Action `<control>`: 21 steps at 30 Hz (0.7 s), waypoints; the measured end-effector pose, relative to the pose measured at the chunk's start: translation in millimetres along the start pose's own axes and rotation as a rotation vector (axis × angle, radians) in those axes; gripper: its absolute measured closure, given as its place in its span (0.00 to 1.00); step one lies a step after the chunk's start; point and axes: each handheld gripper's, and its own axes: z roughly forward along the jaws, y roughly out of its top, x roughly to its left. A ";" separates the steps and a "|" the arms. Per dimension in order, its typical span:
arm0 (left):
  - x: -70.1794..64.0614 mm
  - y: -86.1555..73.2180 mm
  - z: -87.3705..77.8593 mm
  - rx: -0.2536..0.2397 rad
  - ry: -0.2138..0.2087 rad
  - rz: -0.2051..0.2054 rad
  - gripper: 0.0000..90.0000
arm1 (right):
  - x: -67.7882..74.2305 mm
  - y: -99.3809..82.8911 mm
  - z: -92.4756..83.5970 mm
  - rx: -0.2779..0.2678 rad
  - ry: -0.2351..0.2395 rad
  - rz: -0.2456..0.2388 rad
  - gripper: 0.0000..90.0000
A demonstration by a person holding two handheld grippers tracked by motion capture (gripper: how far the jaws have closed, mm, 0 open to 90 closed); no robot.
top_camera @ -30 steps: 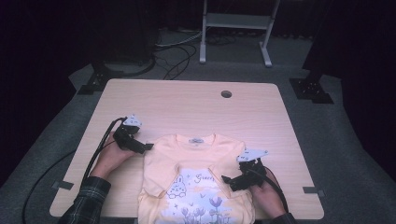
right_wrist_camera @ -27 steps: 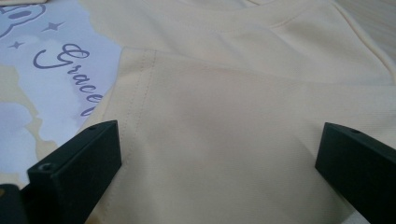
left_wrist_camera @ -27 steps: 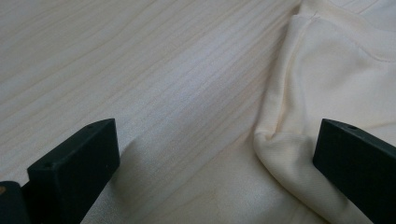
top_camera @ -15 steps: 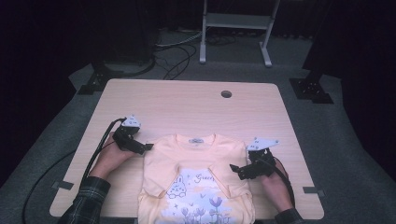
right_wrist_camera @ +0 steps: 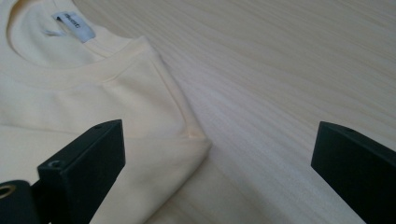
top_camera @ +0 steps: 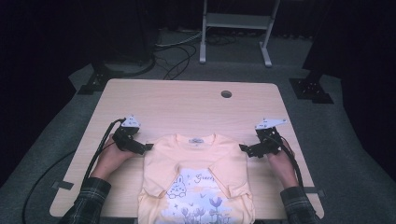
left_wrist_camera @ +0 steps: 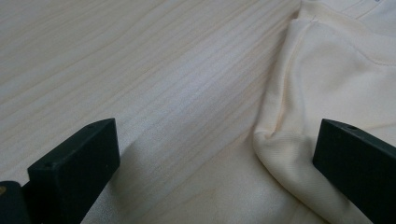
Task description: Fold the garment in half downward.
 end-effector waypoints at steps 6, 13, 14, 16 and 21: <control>-0.5 -0.2 -0.1 0.000 0.004 -0.004 0.00 | -14.3 -7.7 16.2 0.006 -0.016 0.041 0.03; -0.7 -0.3 -0.1 -0.001 0.006 -0.006 0.00 | -16.3 -15.0 28.3 0.043 -0.008 0.050 0.03; -0.7 -0.3 -0.1 -0.001 0.006 -0.007 0.00 | -16.7 -15.5 28.3 0.042 -0.004 0.060 0.03; -0.6 -0.3 -0.2 0.000 0.006 -0.006 0.00 | -18.0 -17.2 29.0 0.036 0.004 0.073 0.01; -0.7 -0.3 -0.2 0.000 0.006 -0.007 0.00 | -16.9 -18.3 29.4 0.036 -0.014 0.089 0.00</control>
